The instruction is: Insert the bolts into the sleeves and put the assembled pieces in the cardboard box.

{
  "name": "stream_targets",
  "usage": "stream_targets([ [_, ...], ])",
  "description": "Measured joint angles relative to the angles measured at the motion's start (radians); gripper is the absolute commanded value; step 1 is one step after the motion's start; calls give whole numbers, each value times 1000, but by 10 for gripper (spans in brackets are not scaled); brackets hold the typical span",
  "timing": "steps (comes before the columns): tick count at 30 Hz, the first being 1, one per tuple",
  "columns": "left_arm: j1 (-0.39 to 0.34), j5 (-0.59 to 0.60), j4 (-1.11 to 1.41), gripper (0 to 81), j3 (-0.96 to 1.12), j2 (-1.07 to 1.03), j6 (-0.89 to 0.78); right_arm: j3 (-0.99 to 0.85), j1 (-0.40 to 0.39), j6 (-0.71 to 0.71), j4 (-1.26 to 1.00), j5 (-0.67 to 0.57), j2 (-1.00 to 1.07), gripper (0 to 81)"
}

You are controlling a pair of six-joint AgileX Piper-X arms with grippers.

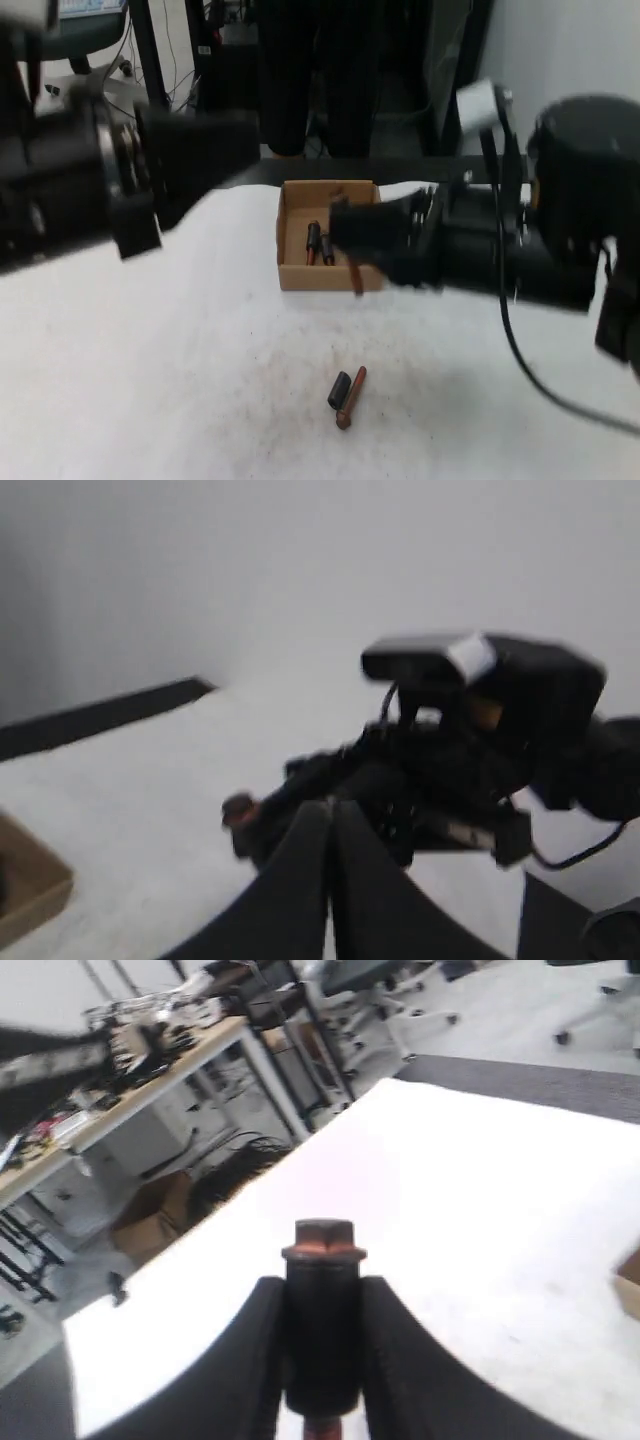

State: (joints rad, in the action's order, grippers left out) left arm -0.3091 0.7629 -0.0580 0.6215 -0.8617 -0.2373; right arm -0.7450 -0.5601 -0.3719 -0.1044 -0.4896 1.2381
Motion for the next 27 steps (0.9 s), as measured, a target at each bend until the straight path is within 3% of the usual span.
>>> stream_targets([
  [5,0,-113,-223,3,0,-1,42,-316,89,106,317,87,167,8],
  [12,0,-130,-277,3,0,16,42,-689,103,261,639,163,450,8],
  [17,0,-132,-280,3,0,62,42,-993,103,290,894,235,738,8],
  [27,0,-132,-349,3,0,100,42,-1187,103,299,1015,327,974,8],
])
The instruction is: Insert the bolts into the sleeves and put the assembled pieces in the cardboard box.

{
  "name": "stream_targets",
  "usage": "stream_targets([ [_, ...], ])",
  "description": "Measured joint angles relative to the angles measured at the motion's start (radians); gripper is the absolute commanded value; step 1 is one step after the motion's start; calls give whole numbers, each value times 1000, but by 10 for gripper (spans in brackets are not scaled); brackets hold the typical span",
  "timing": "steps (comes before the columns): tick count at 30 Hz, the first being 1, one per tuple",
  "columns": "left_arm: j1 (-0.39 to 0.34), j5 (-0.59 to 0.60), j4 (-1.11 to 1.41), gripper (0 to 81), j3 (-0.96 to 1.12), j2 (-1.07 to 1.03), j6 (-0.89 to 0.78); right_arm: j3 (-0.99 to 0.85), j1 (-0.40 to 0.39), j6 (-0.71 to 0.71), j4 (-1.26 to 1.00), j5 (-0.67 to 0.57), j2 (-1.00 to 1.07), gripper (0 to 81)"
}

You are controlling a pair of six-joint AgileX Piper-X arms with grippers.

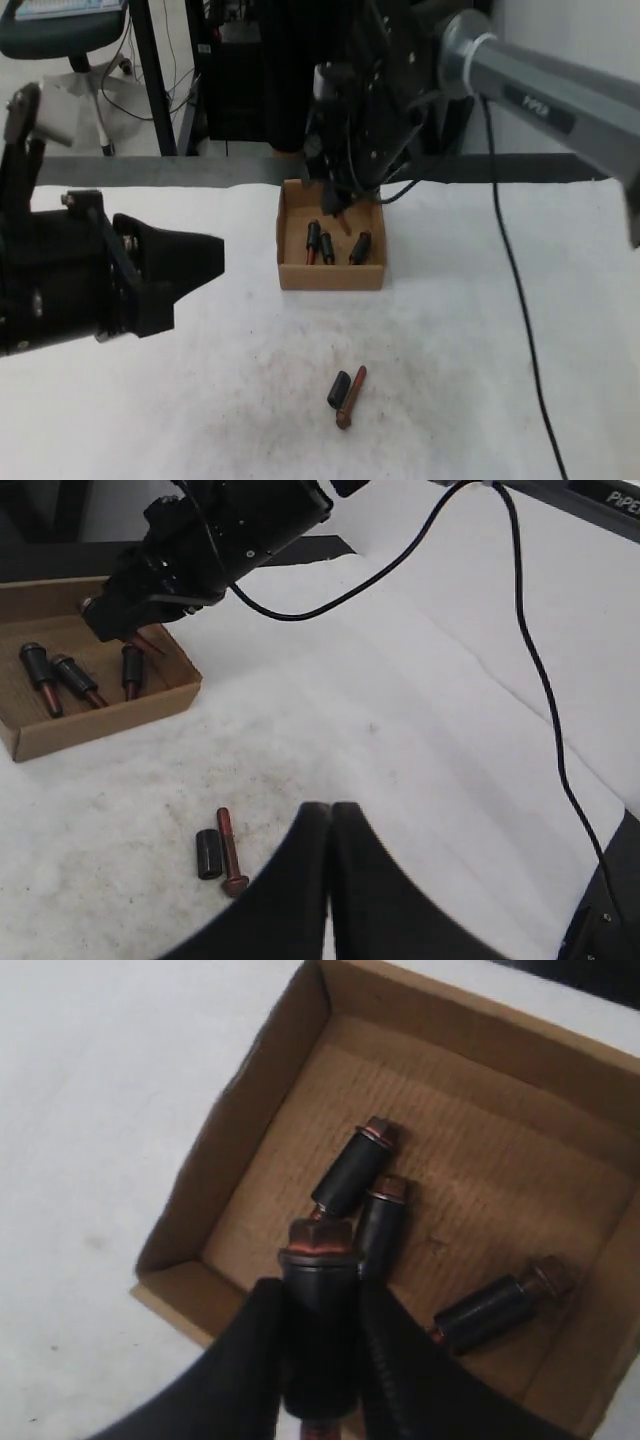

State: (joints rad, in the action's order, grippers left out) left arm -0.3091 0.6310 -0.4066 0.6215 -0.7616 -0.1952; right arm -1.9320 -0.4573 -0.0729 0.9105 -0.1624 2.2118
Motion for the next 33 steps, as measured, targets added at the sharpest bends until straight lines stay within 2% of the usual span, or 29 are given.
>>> stream_targets([
  [20,0,24,-77,3,0,61,16,-11,15,5,-143,98,71,4],
  [22,0,55,-78,3,0,61,26,-10,17,5,-145,98,71,66],
  [24,0,69,-79,3,0,61,28,-10,17,5,-145,95,71,176],
  [27,0,75,-79,3,0,61,31,-10,17,5,-146,59,71,391],
  [28,0,75,-79,3,0,61,31,-10,17,5,-141,50,71,429],
  [33,0,75,-79,3,0,61,36,-28,17,5,-83,35,71,404],
])
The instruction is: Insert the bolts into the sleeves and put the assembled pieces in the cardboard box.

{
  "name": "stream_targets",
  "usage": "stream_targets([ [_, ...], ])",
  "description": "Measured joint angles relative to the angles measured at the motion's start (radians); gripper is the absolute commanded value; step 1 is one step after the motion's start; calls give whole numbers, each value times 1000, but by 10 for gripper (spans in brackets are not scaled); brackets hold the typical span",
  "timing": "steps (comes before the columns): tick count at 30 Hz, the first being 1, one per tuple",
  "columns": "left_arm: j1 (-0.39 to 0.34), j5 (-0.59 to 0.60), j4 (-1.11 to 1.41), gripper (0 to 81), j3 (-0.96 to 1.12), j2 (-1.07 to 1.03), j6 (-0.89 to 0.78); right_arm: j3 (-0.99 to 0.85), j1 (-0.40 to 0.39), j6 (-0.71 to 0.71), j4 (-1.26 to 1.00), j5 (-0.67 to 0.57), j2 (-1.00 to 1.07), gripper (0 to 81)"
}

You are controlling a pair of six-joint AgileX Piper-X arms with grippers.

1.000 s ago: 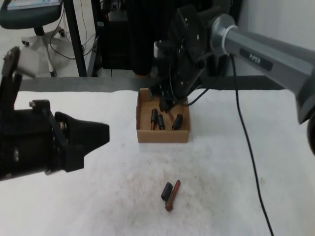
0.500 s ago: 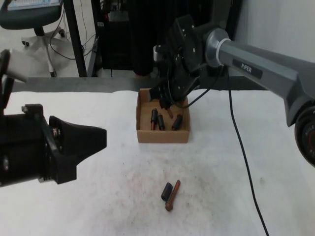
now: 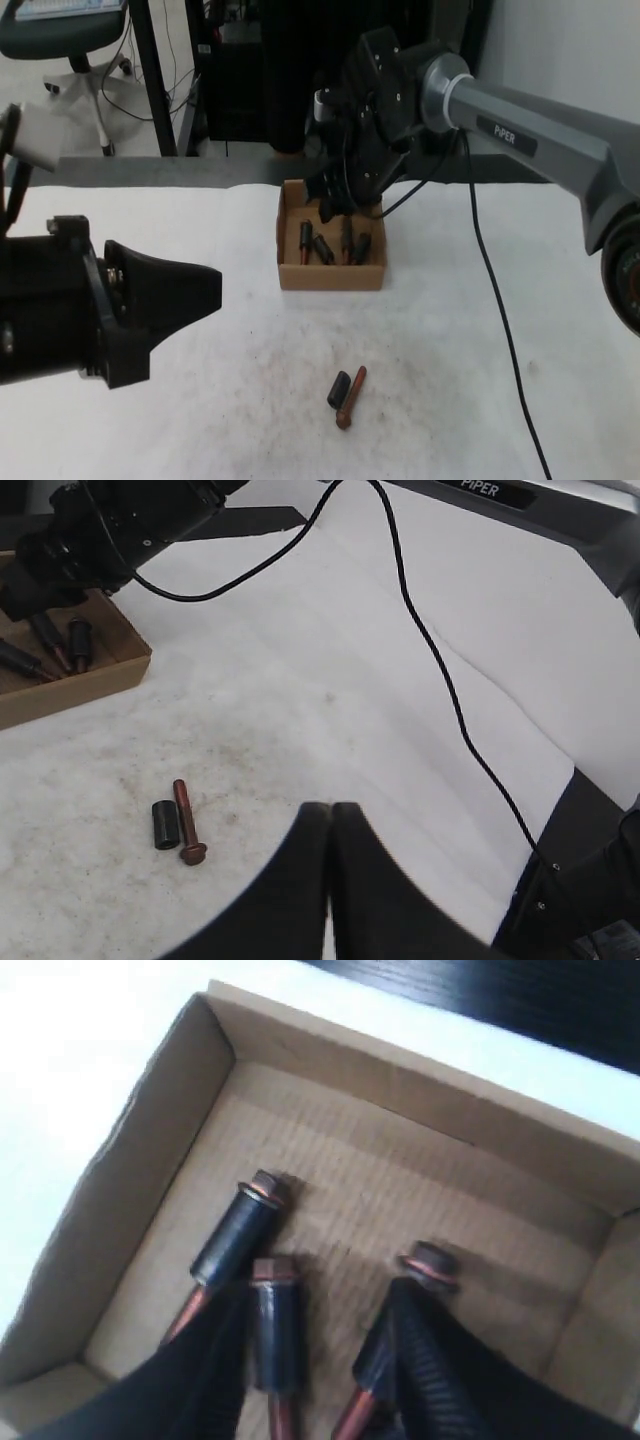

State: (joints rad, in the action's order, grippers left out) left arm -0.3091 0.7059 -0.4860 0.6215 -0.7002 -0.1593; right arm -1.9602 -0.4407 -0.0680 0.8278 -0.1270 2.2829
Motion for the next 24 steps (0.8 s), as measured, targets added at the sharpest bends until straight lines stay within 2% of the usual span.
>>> stream_targets([
  [7,0,0,0,3,0,0,2,-101,0,52,203,-6,-17,398],
  [14,0,1,0,3,0,0,26,-117,-18,176,412,-83,-94,398],
  [18,0,3,0,3,0,0,61,-120,-54,263,529,-118,-124,398],
  [24,0,-9,0,3,0,0,90,-80,-153,384,623,-128,-128,398],
])
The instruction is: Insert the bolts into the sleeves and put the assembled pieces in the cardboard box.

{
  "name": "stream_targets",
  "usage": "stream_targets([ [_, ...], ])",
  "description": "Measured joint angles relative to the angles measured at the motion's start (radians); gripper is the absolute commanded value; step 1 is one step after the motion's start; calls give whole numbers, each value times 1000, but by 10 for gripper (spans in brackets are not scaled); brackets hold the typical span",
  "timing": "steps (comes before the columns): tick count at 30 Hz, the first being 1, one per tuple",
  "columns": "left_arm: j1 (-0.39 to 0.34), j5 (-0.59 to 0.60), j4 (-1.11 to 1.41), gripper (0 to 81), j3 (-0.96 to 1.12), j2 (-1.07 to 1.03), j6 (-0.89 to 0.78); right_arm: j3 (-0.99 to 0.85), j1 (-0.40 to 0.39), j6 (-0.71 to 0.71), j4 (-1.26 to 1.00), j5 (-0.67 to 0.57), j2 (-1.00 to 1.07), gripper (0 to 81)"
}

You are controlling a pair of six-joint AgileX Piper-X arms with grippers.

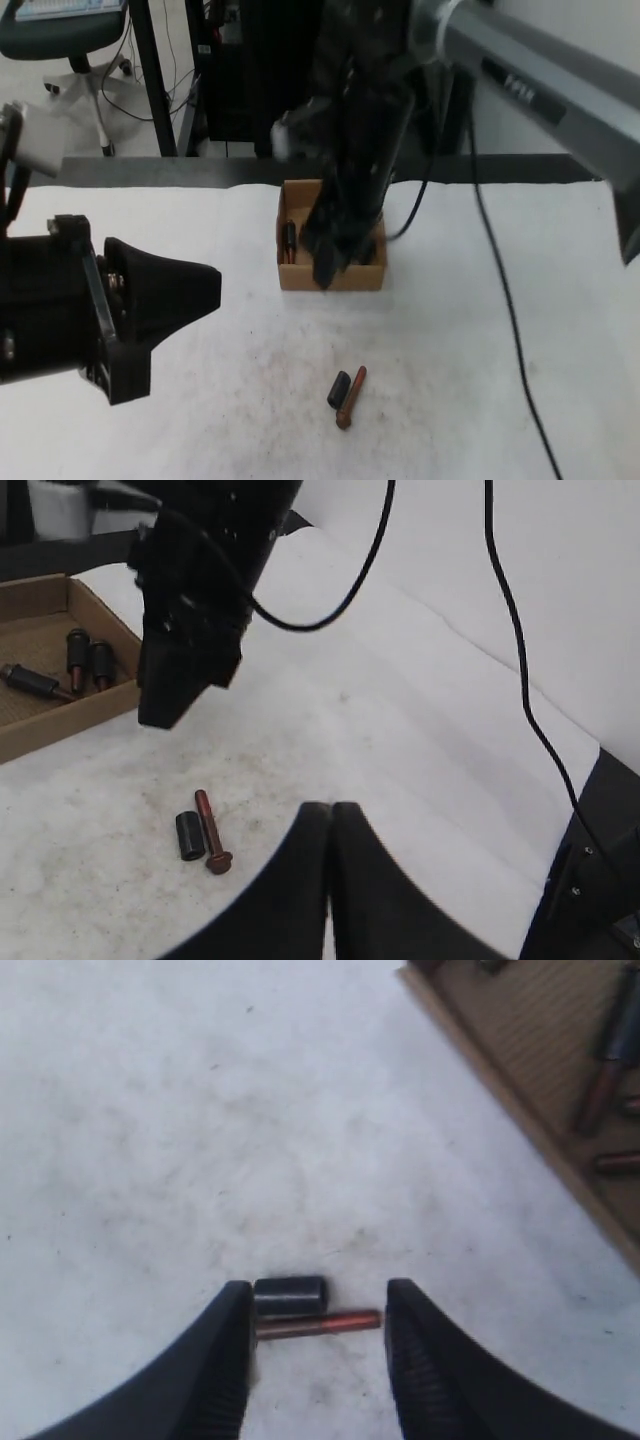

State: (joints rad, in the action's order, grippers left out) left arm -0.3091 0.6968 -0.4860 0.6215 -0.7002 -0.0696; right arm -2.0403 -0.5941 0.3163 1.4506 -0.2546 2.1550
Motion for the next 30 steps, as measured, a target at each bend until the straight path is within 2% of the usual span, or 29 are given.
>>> stream_targets([
  [2,0,0,0,3,0,0,9,54,-34,56,10,17,0,398],
  [6,0,-2,0,3,0,0,18,161,-89,77,20,102,0,389],
  [11,0,-2,0,3,0,17,22,288,-97,81,45,255,0,271],
  [13,0,-2,0,3,0,23,21,311,-91,86,47,261,0,246],
  [18,0,0,-2,3,0,29,24,376,-50,118,31,255,-16,249],
  [23,0,0,-6,3,0,30,24,376,-50,149,-29,228,-71,249],
  [30,0,-5,-7,3,0,30,32,376,-52,262,-64,175,-112,249],
])
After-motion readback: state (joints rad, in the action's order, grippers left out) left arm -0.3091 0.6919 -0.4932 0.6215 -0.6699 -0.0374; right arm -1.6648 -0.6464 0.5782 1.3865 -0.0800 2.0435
